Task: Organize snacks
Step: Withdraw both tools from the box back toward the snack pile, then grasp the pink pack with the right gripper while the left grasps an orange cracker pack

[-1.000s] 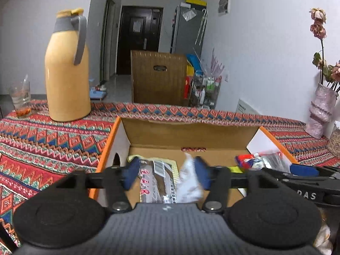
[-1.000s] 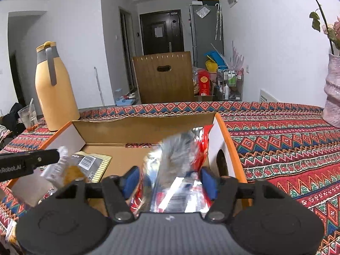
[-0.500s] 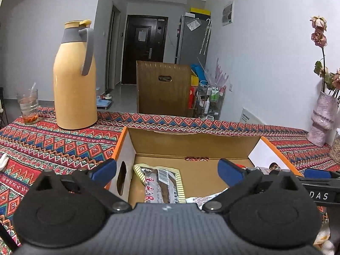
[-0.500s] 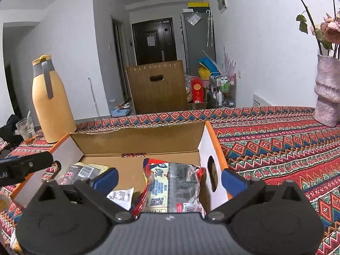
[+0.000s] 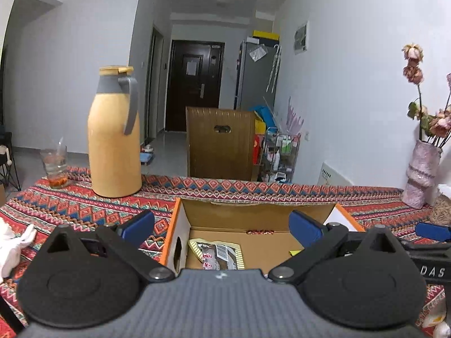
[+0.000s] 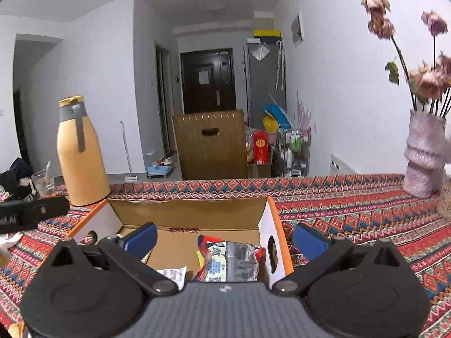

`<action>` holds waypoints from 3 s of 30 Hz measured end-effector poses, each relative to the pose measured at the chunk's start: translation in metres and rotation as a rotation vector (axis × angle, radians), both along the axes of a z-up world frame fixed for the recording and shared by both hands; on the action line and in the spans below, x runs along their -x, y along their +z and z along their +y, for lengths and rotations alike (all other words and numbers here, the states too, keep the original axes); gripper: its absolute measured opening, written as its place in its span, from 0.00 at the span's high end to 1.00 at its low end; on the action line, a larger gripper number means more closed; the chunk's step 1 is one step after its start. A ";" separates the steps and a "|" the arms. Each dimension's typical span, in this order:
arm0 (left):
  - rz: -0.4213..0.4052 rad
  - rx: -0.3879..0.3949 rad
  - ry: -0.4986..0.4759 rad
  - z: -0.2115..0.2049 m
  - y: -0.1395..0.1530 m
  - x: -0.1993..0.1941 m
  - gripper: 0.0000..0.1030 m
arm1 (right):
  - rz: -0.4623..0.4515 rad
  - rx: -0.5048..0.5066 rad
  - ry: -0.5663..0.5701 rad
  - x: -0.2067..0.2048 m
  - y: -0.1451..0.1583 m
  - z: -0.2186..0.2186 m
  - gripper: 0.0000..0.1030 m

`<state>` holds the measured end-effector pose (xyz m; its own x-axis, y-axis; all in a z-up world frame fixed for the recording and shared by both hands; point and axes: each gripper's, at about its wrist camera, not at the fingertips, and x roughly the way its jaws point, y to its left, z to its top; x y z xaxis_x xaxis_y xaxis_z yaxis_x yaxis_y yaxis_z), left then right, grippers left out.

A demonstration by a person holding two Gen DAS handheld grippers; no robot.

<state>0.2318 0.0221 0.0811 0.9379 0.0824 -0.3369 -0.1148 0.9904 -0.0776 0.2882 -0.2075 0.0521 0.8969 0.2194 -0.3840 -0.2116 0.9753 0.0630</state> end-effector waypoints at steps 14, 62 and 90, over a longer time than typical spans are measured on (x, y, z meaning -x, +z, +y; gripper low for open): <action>0.030 -0.001 -0.017 0.014 -0.007 0.083 0.00 | -0.027 0.036 0.053 0.093 0.000 -0.006 0.00; 0.218 0.078 -0.052 0.021 -0.080 0.151 0.00 | 0.257 0.118 0.148 0.145 -0.094 -0.002 0.41; 0.369 -0.032 -0.007 -0.023 -0.118 0.173 0.07 | 0.109 -0.017 0.055 0.232 -0.073 -0.041 0.41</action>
<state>0.0589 -0.0005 -0.0373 0.7543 0.0922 -0.6501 -0.1222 0.9925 -0.0010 0.0563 -0.2484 -0.0211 0.8365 0.2744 -0.4743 -0.2557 0.9610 0.1050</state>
